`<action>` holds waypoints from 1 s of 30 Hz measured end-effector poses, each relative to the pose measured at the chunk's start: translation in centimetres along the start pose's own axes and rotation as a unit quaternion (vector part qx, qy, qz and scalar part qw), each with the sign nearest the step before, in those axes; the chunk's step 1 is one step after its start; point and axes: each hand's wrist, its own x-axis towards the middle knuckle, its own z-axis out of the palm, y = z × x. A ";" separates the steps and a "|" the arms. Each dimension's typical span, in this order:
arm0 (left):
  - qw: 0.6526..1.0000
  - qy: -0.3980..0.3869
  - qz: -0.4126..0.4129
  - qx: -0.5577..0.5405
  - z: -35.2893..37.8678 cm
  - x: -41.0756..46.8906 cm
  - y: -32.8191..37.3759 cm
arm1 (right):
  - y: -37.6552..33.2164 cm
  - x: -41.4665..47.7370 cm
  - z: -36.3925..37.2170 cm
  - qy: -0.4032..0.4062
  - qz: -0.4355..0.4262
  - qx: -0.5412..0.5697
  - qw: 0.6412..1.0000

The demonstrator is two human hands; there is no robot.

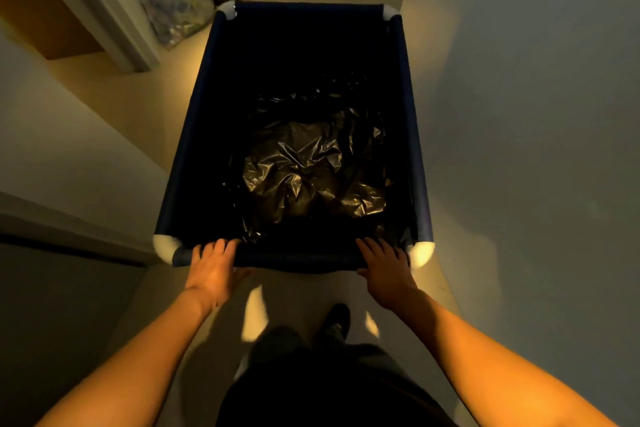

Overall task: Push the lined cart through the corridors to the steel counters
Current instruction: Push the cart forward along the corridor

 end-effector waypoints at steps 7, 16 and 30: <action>0.999 -0.016 -0.034 -0.028 0.8 -1.4 3.9 | 3.3 -0.1 -0.6 -0.007 -0.024 -0.028 0.999; 0.997 -0.003 -0.056 -0.057 1.0 -3.5 6.9 | 5.9 -1.2 -2.6 -0.026 -0.018 -0.061 0.998; 0.994 0.019 -0.083 -0.066 0.4 -3.5 11.1 | 9.1 -1.3 -6.1 -0.042 -0.015 -0.061 0.997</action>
